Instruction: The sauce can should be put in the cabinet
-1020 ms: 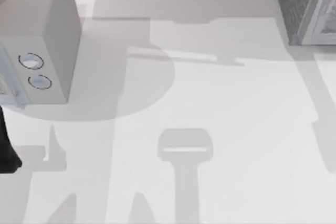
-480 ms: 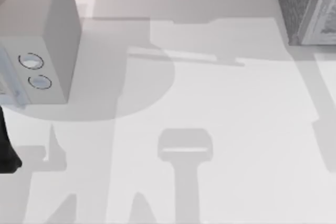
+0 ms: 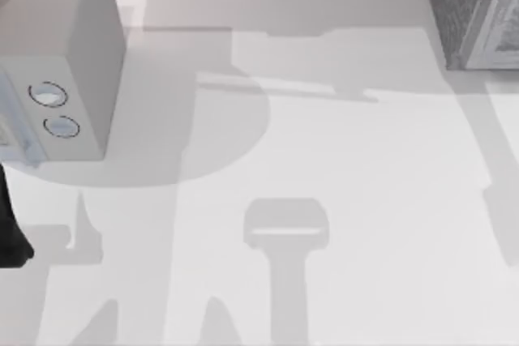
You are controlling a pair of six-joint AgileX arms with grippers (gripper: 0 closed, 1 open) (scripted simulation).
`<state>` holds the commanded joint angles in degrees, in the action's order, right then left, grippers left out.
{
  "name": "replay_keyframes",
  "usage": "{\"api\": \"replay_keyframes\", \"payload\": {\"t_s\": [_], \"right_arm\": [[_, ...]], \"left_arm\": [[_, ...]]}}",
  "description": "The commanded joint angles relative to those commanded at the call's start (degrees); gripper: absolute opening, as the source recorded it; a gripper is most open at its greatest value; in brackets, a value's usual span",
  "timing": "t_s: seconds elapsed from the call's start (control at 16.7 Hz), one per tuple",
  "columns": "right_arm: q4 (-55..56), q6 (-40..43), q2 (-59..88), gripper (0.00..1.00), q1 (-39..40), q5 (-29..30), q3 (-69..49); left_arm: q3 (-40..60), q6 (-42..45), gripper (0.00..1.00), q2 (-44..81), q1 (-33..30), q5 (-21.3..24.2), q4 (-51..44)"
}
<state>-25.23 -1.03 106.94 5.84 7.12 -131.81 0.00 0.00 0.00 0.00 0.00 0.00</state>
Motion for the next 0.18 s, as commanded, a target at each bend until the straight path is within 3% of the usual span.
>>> {"api": "replay_keyframes", "payload": {"t_s": [0.18], "right_arm": [[0.0,0.0,0.0,1.0,0.0,0.0,0.0]], "left_arm": [[0.0,0.0,1.0,0.0,0.0,0.0,0.0]]}}
